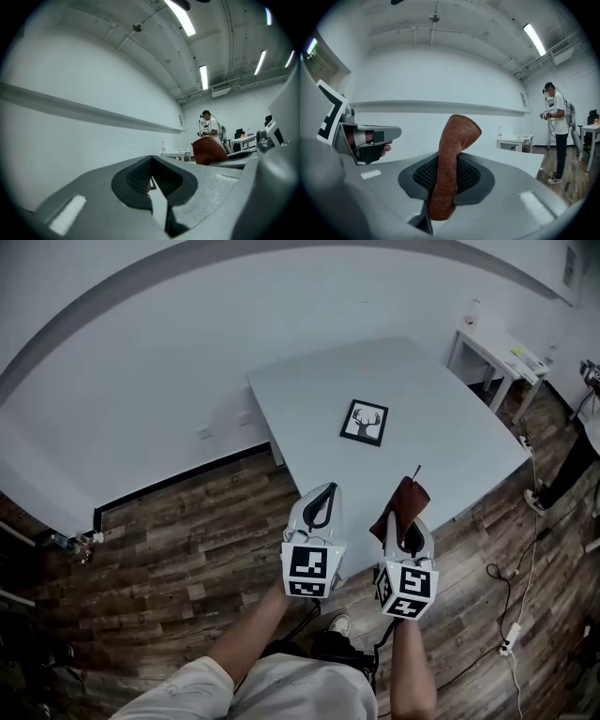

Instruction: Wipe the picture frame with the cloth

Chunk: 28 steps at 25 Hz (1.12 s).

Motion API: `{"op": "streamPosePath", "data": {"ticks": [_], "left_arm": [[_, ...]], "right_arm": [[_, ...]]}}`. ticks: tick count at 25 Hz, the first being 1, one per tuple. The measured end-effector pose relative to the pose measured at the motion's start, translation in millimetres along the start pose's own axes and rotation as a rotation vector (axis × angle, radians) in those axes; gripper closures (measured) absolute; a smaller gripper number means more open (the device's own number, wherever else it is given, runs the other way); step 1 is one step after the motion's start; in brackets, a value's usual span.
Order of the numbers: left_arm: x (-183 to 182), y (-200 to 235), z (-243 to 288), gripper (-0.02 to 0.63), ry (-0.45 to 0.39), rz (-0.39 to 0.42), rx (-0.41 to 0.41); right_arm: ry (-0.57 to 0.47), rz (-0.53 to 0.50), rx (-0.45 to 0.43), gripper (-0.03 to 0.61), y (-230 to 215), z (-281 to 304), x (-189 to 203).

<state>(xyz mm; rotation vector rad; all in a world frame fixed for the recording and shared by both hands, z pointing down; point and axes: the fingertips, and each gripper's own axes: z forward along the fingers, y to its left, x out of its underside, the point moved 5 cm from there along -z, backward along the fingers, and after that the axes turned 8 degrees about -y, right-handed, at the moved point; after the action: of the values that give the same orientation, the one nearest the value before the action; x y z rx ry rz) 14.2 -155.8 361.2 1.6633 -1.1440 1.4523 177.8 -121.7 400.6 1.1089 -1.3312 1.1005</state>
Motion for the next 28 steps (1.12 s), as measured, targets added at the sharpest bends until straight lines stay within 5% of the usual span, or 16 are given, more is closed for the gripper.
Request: {"op": "streamPosePath", "data": {"ticks": [16,23,28], "left_arm": [[49,47,150,0.613,0.071,-0.022,0.006],[84,76,184,0.613,0.134,-0.034,-0.011],[98,90,206,0.613,0.135,-0.060,-0.021]], "right_arm": [[0.123,-0.012,-0.025,0.476,-37,172,20],[0.255,0.009,-0.024,0.476,-56,277,56],[0.427,0.120,-0.073,0.476,-64,370,92]]}}
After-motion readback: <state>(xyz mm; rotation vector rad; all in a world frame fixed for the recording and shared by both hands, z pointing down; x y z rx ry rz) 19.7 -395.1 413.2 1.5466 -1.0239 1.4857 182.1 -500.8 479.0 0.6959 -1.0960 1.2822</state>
